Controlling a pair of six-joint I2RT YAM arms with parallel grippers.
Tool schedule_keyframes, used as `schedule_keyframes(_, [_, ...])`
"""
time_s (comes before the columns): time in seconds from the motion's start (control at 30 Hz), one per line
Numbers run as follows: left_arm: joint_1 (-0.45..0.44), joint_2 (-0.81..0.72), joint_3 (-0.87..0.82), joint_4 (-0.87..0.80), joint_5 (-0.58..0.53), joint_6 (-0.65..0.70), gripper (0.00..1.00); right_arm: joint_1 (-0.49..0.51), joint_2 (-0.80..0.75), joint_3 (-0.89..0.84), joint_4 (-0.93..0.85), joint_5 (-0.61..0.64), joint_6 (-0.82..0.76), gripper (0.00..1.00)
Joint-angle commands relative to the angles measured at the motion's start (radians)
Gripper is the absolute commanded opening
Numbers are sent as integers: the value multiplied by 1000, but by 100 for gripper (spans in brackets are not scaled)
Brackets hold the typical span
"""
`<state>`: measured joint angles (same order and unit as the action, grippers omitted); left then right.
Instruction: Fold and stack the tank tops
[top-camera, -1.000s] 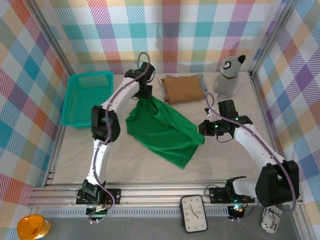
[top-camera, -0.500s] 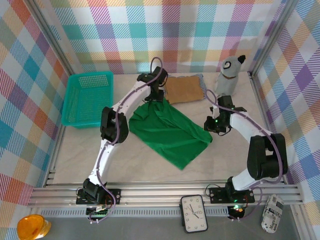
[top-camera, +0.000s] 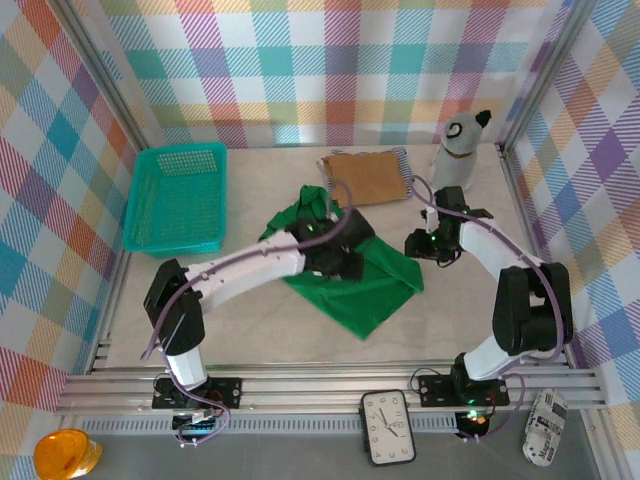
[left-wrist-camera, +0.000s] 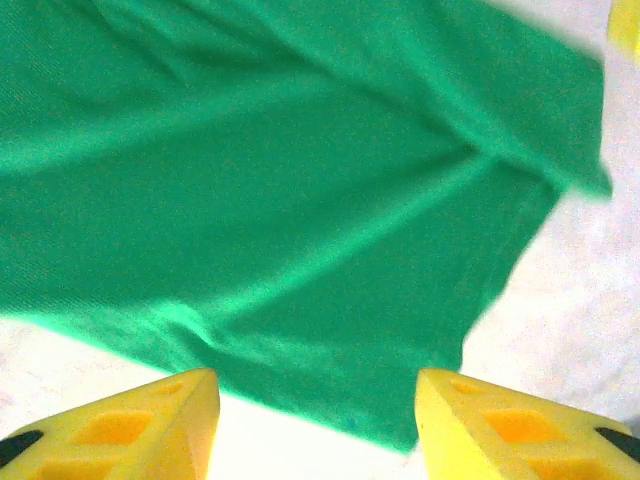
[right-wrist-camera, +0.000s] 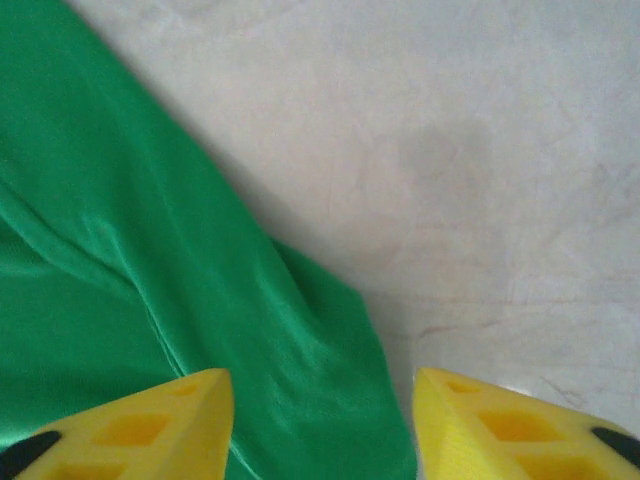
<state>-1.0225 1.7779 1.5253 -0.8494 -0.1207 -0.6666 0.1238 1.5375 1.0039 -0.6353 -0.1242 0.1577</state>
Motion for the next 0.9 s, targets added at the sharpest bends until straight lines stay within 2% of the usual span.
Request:
schedule_keyframes(0.0, [-80, 63, -66, 106, -10, -148, 54, -3, -61, -70, -44, 4, 0, 58])
schedule_keyframes(0.1, [-150, 159, -43, 157, 12, -160, 55, -3, -105, -125, -14, -28, 22, 62])
schedule_keyframes(0.2, [-181, 231, -9, 164, 22, -162, 55, -3, -123, -162, 2, -67, 38, 62])
schedule_keyframes(0.53, [-188, 308, -58, 170, 15, -165, 53, 17, -127, -226, 50, -124, 105, 60])
schedule_keyframes(0.6, [-188, 324, -31, 110, -1, -151, 47, 27, -116, -226, 49, -116, 111, 59])
schedule_keyframes(0.8, [-188, 304, -38, -32, -72, -111, 16, 65, -130, -238, 25, -104, 129, 56])
schedule_keyframes(0.87, [-186, 297, -38, -77, -94, -85, 10, 88, -123, -237, 7, -81, 135, 56])
